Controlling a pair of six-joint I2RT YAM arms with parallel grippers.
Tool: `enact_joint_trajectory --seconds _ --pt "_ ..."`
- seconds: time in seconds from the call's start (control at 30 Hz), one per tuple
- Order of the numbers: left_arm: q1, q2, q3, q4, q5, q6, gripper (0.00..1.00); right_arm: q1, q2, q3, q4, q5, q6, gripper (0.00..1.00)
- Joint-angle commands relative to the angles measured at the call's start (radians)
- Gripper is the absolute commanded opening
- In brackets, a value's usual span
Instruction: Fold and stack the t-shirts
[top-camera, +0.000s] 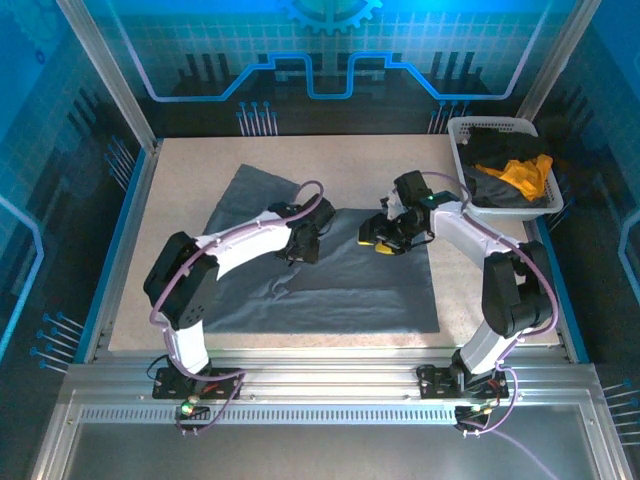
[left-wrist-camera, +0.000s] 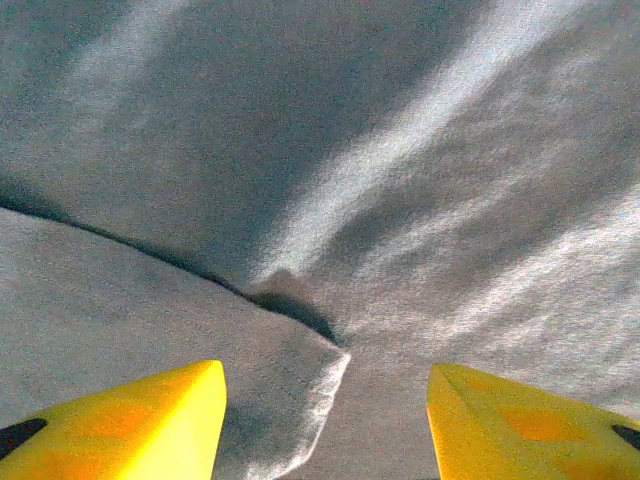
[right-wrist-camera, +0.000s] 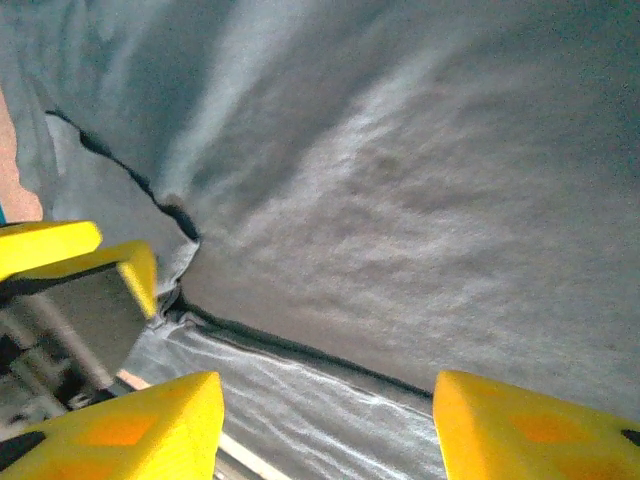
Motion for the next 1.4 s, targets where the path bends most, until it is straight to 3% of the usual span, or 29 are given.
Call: enact_joint_trajectory --seconds 0.0,0.13,0.23,0.4,0.5,0.7,0.83,0.97,1.1,1.27,1.37 --pt "0.139 -0.015 0.143 -0.047 0.021 -0.080 0.53 -0.045 0.016 0.065 -0.008 0.059 -0.002 0.57" --pt "0.357 0.080 0.291 0.011 0.131 -0.143 0.44 -0.086 0.091 0.176 -0.013 0.150 -0.021 0.56" --pt "0.478 0.220 0.435 0.055 0.139 -0.157 0.37 -0.111 0.173 0.277 -0.021 0.174 -0.034 0.55" --pt "0.619 0.436 0.640 0.165 0.179 -0.168 0.37 -0.121 0.256 0.418 -0.042 0.151 -0.058 0.55" --pt "0.661 0.544 0.731 0.241 0.164 -0.148 0.39 -0.121 0.291 0.471 -0.075 0.120 -0.062 0.55" --pt "0.680 0.758 0.993 0.215 0.158 -0.078 0.44 -0.098 0.241 0.410 -0.070 0.102 -0.051 0.54" --pt "0.656 0.799 1.007 0.250 0.145 -0.081 0.47 -0.093 0.194 0.324 -0.038 0.072 -0.017 0.54" --pt "0.620 0.863 1.073 0.132 0.116 -0.122 0.46 -0.080 0.174 0.301 -0.045 0.069 -0.022 0.54" --pt "0.598 0.913 1.121 0.034 0.157 -0.182 0.46 -0.086 0.174 0.327 -0.060 0.058 -0.028 0.54" --pt "0.560 0.929 1.149 -0.078 0.181 -0.192 0.40 -0.093 0.201 0.395 -0.086 0.044 -0.037 0.55" --pt "0.558 0.930 1.148 -0.171 0.177 -0.222 0.28 -0.097 0.216 0.413 -0.084 0.037 -0.033 0.55"
